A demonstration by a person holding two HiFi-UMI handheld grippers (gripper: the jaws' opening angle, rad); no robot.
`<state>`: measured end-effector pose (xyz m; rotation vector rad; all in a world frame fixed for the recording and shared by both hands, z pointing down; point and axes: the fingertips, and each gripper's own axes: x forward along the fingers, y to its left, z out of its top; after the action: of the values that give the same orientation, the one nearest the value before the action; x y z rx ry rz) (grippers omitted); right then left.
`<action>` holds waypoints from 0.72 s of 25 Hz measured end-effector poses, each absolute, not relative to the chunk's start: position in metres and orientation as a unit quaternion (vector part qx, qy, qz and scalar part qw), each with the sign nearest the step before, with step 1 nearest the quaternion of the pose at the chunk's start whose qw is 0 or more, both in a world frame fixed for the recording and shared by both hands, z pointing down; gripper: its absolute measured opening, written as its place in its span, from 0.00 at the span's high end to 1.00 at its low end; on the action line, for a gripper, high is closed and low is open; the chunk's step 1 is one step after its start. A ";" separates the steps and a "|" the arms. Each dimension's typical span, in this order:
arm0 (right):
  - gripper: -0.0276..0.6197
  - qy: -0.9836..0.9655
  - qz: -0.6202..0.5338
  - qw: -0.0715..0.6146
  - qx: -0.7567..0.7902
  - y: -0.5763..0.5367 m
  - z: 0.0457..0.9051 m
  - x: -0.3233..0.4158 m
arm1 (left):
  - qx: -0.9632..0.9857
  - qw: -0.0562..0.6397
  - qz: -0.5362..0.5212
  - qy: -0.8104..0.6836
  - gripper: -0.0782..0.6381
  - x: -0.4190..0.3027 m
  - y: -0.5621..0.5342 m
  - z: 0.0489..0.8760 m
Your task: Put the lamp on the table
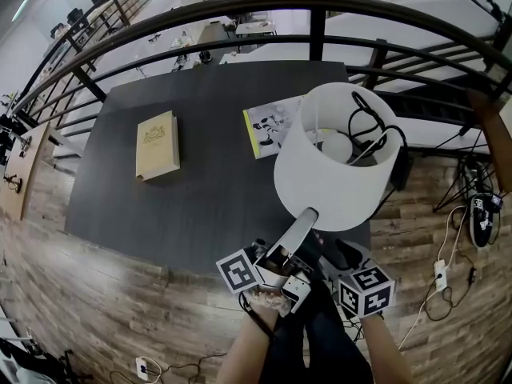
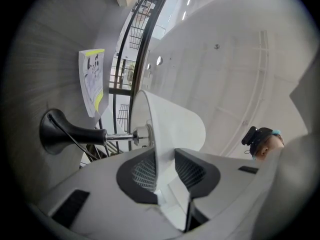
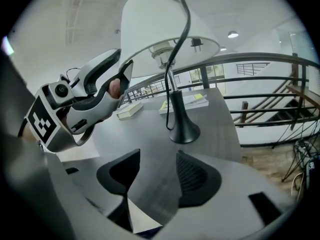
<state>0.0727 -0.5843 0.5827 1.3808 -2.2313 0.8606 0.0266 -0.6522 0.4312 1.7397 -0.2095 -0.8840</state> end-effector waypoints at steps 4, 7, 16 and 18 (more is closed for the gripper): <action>0.57 -0.791 0.309 0.188 0.494 -0.579 0.582 0.073 | 0.738 0.554 -0.374 -0.092 0.75 0.026 -0.652 0.431; 0.58 -0.789 0.313 0.186 0.494 -0.575 0.581 0.073 | 0.737 0.556 -0.371 -0.102 0.73 0.027 -0.652 0.433; 0.71 -0.792 0.319 0.186 0.485 -0.568 0.573 0.066 | 0.713 0.586 -0.359 -0.139 0.63 0.019 -0.642 0.448; 0.76 -0.791 0.321 0.183 0.487 -0.567 0.570 0.065 | 0.707 0.591 -0.360 -0.148 0.63 0.013 -0.638 0.452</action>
<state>0.0649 -0.5669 0.5698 1.3753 -2.2325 0.9068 0.0135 -0.6385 0.4523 1.6454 -0.3439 -0.8377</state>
